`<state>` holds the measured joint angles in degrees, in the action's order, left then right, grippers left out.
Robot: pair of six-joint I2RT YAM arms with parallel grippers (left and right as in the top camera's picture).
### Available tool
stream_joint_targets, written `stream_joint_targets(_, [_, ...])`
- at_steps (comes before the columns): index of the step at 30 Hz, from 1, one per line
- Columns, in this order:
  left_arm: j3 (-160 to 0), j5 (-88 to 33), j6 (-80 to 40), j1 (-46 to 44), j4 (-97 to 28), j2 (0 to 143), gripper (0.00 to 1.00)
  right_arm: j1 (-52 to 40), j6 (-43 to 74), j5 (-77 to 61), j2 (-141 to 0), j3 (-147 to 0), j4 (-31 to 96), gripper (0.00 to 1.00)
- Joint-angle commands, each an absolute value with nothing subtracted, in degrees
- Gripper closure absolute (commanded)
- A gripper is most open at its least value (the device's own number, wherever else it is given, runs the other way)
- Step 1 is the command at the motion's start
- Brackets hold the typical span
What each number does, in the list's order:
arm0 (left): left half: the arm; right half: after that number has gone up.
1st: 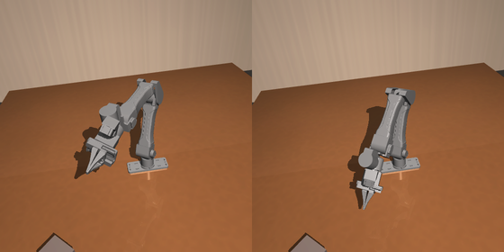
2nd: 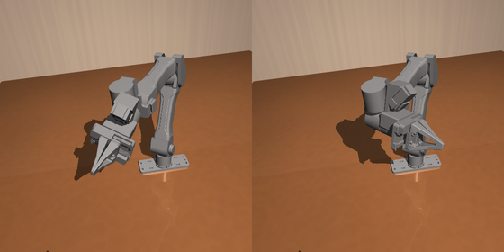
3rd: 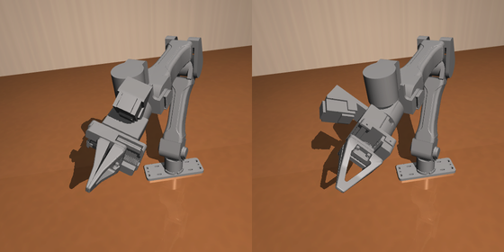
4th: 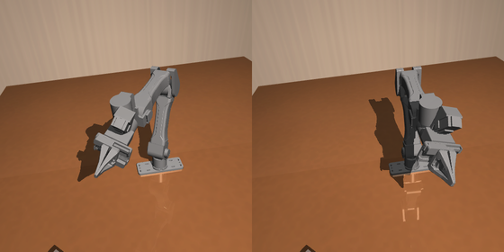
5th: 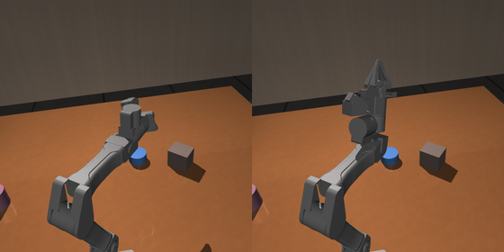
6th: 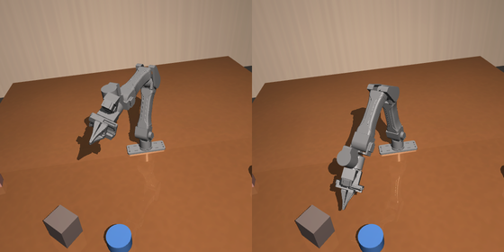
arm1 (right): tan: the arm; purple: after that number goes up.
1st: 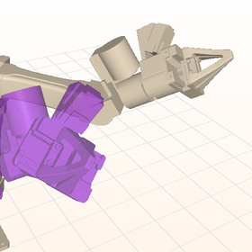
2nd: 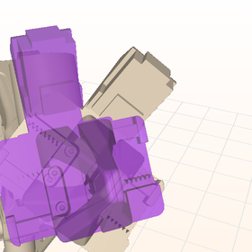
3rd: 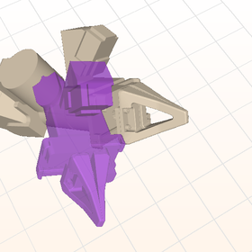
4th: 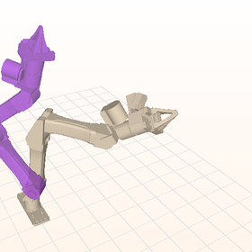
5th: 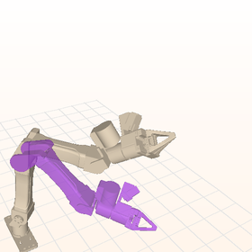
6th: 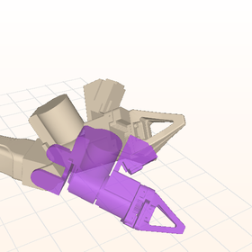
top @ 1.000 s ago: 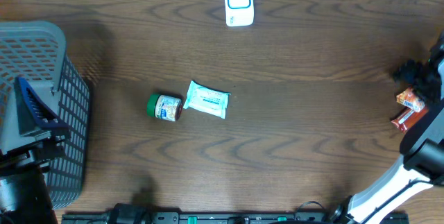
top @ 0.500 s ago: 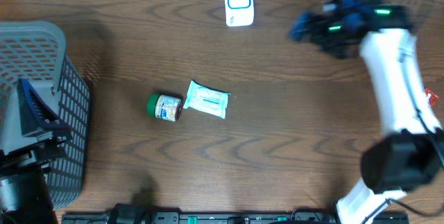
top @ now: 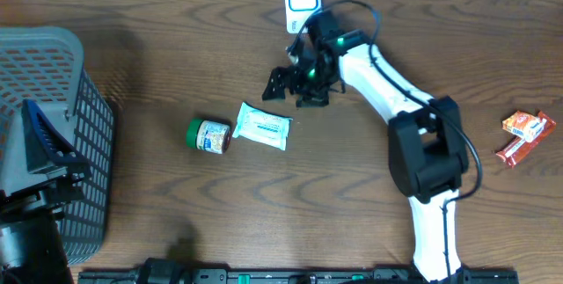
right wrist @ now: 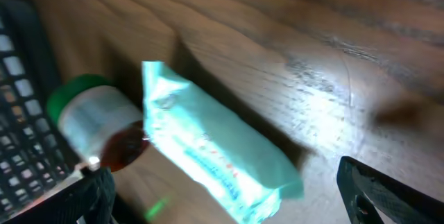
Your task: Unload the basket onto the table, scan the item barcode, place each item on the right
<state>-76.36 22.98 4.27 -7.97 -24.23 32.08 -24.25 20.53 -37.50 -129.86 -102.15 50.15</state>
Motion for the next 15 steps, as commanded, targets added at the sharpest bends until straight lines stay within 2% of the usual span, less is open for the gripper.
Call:
stream_joint_targets(1, [-76.3, 23.0, 3.8, -7.7, -24.2, 31.4, 0.16, -24.2, 15.5, -38.9, -132.0, -101.8, 50.7, 0.02])
stream_joint_targets(4, [-76.3, 23.4, 4.0, -7.7, -24.4, 31.4, 0.16, -24.4, 12.4, -38.9, -134.2, -101.8, 52.9, 0.02])
stream_joint_targets(11, [-76.3, 24.7, 4.0, -7.7, -24.4, 31.3, 0.15, -25.8, 2.9, -38.9, -137.8, -101.8, 59.4, 0.13])
stream_joint_targets(15, [-76.3, 24.7, 4.0, -7.7, -24.4, 31.3, 0.16, -26.7, 1.6, -38.9, -138.1, -101.7, 58.9, 0.18])
